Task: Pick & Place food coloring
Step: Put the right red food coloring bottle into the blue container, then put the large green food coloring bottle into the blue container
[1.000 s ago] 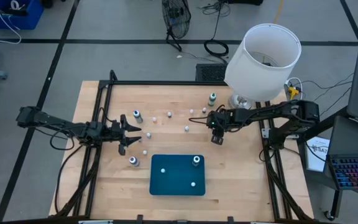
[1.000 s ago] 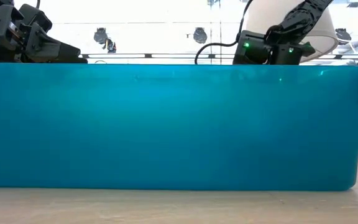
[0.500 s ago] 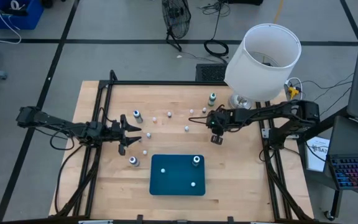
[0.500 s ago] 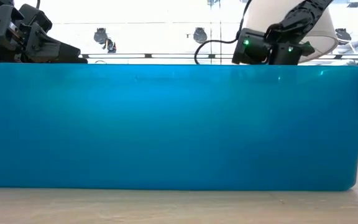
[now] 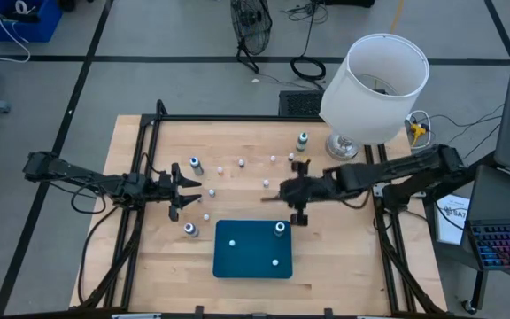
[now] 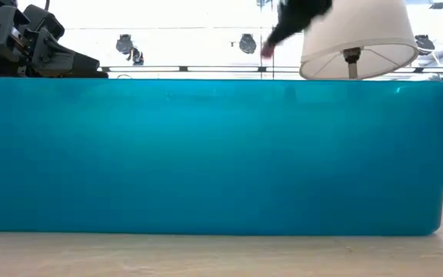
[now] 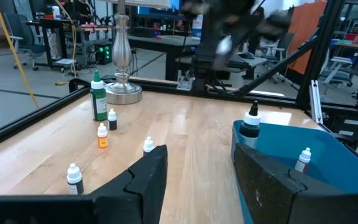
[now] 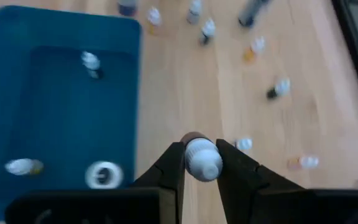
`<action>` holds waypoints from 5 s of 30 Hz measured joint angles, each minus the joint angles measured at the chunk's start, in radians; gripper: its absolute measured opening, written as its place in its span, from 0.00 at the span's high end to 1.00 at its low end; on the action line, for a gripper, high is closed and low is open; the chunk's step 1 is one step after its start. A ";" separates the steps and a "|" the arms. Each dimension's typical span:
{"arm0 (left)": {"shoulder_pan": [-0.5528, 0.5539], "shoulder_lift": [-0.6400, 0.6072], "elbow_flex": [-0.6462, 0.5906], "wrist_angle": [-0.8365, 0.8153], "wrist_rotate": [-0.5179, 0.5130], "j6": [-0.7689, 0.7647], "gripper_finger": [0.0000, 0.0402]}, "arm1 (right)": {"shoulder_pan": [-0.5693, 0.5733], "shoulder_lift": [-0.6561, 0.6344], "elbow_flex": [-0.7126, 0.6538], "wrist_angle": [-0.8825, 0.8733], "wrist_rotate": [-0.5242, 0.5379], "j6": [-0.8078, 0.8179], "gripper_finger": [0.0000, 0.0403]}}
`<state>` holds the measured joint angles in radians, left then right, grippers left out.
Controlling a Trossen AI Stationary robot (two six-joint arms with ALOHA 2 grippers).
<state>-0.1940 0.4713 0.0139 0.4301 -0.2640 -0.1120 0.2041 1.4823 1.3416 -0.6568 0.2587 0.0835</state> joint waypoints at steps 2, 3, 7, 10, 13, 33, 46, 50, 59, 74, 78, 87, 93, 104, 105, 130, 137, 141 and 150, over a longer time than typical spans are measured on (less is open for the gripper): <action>0.000 0.000 0.000 0.000 0.000 0.000 0.54 | 0.051 0.060 0.122 -0.073 0.025 -0.006 0.86; 0.000 0.000 0.000 0.000 0.000 0.000 0.54 | 0.076 0.095 0.178 -0.097 0.036 -0.009 0.86; 0.000 0.000 0.000 -0.001 0.000 0.000 0.54 | 0.145 0.245 0.359 -0.193 0.054 -0.018 0.86; 0.000 0.000 0.000 -0.006 0.000 0.000 0.54 | 0.173 0.361 0.436 -0.218 0.050 -0.032 0.86; 0.000 0.000 0.000 -0.008 0.000 0.000 0.54 | 0.195 0.465 0.470 -0.204 -0.006 -0.053 0.86; 0.000 0.000 0.000 -0.008 0.000 0.000 0.54 | 0.250 0.732 0.479 -0.144 -0.108 -0.103 0.86; 0.000 0.000 0.000 -0.008 0.000 0.000 0.54 | 0.236 0.731 0.436 -0.091 -0.183 -0.096 0.76; 0.000 0.000 0.000 -0.008 0.000 0.000 0.54 | 0.236 0.734 0.430 -0.098 -0.181 -0.095 0.68; 0.000 0.000 0.000 -0.008 0.000 0.000 0.54 | 0.236 0.650 0.430 -0.104 -0.181 -0.065 0.66; 0.000 0.000 0.000 -0.008 0.000 0.000 0.54 | 0.216 0.165 0.419 -0.395 0.195 -0.032 0.67; 0.000 0.000 0.000 -0.008 0.000 0.000 0.54 | 0.209 0.016 0.314 -0.348 0.401 -0.046 0.67; 0.000 0.000 0.000 -0.008 0.000 0.000 0.54 | -0.028 -0.244 -0.107 -0.156 0.404 -0.010 0.64; 0.000 0.000 0.000 -0.008 0.000 0.000 0.54 | -0.375 -0.236 -0.187 -0.080 0.092 -0.093 0.54; 0.000 0.000 0.000 -0.009 0.000 0.000 0.54 | -0.825 -0.071 -0.188 0.104 -0.071 -0.314 0.44; 0.000 0.000 0.000 -0.009 0.000 0.000 0.54 | -0.852 -0.055 -0.189 0.105 -0.103 -0.297 0.44; 0.000 0.000 0.000 -0.010 0.000 0.000 0.54 | -0.716 0.021 -0.188 0.199 -0.182 -0.124 0.43; 0.000 0.000 0.000 -0.010 0.000 0.000 0.54 | -0.620 0.006 -0.188 0.208 -0.122 -0.112 0.45; 0.000 0.000 0.000 -0.010 0.000 0.000 0.54 | -0.582 0.008 -0.187 0.209 -0.099 -0.110 0.45; 0.000 0.000 0.000 -0.010 0.000 0.000 0.54 | -0.526 0.008 -0.189 0.210 -0.034 -0.021 0.46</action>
<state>-0.1936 0.4711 0.0139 0.4206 -0.2642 -0.1120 -0.3224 1.4903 1.1522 -0.4472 0.2244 0.0622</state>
